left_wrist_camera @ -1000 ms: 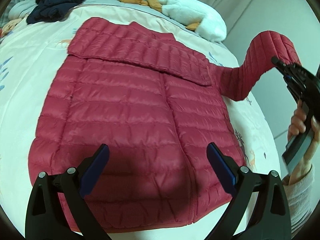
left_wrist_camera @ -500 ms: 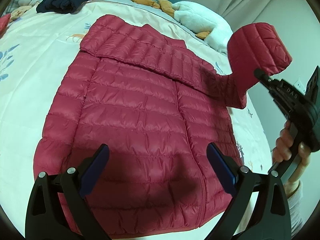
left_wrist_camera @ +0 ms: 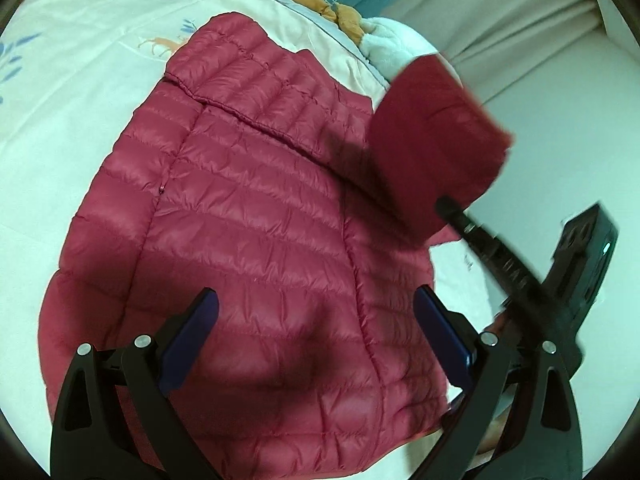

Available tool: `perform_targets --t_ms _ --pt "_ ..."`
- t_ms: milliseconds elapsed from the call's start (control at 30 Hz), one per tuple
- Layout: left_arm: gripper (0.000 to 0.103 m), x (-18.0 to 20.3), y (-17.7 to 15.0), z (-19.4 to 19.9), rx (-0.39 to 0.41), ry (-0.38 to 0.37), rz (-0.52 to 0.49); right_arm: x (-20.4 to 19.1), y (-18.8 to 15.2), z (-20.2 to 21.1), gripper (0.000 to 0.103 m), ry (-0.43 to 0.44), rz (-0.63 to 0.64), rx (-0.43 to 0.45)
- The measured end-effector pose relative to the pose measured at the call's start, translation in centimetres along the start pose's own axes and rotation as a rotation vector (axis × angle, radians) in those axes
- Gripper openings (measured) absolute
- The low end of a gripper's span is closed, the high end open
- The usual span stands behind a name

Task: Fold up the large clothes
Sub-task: 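Lift the sleeve and fold it across the jacket body, open right tool, then grasp the folded sleeve cuff with the left tool and straighten it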

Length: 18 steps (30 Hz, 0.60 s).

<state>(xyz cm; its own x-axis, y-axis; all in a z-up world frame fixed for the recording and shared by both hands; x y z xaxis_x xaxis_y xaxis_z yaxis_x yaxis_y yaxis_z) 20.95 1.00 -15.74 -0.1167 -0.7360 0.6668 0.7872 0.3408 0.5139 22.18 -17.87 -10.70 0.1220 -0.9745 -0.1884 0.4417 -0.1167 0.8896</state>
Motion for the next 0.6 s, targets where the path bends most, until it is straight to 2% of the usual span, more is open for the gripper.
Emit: perform_targets --t_ms 300,533,567,600 --pt "0.098 -0.1 3.1 -1.9 0.01 -0.124 0.135 -1.0 -1.5 -1.6 0.005 0.015 0.024 -0.03" --pt "0.098 0.2 5.4 -4.3 -0.02 -0.219 0.24 -1.5 -2.5 -2.2 0.005 0.015 0.057 -0.045" --pt "0.097 0.2 5.6 -4.6 -0.021 -0.223 0.251 -1.5 -2.7 -2.3 0.005 0.015 0.062 -0.048" --pt "0.09 0.2 5.8 -4.9 -0.021 -0.223 0.258 -1.6 -2.8 -2.5 0.005 0.014 0.068 -0.052"
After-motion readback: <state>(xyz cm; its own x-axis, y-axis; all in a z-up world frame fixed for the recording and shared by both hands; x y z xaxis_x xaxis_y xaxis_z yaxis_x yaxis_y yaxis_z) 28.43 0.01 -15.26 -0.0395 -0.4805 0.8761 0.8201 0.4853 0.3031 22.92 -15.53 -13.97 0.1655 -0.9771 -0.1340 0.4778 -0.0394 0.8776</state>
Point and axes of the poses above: each gripper's, at about its wrist camera, not at the fingertips, and z roughly against the way its jaws point, x to its right, y to its top, the point moved 4 cm from there along -z, roughly the way its jaws point, and after that the axes turned 9 degrees about x, right-handed, at the moved point
